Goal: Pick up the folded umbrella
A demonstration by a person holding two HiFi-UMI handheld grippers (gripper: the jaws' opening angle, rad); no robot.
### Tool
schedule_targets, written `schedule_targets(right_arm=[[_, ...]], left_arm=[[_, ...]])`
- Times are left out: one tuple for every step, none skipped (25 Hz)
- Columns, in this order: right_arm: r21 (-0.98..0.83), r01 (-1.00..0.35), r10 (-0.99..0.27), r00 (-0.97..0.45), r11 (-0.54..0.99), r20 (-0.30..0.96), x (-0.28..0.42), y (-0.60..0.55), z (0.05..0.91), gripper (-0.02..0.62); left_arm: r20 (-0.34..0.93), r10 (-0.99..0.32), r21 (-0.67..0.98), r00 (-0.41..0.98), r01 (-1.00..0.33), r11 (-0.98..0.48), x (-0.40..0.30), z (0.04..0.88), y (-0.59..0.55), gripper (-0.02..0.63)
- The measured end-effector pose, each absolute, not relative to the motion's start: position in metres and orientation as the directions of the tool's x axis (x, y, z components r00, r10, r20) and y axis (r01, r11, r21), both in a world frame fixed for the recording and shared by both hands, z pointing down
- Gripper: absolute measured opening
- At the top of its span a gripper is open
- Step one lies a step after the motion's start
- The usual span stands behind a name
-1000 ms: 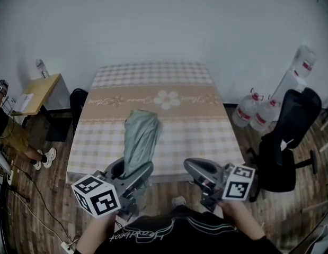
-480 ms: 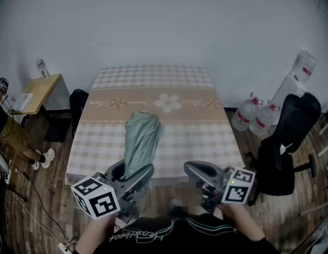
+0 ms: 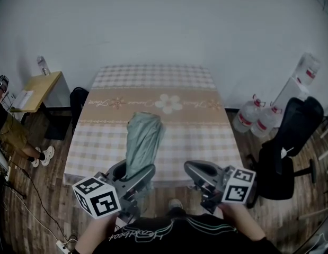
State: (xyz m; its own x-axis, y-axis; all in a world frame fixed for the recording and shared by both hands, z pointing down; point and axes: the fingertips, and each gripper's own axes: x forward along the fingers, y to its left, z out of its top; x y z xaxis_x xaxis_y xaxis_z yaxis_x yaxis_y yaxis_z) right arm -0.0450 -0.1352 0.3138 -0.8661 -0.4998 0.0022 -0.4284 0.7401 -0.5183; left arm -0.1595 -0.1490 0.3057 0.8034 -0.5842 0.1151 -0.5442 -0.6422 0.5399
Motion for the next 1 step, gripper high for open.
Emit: schedule_targets(right_arm=[[-0.519,-0.428,-0.499,-0.866,0.740,0.003,-0.0438,-0.1383,0.3140,0.009]], left_arm=[[0.114,-0.584,0.541,0.804,-0.543,-0.642,-0.1580,0.3054,-0.1516,0.262]])
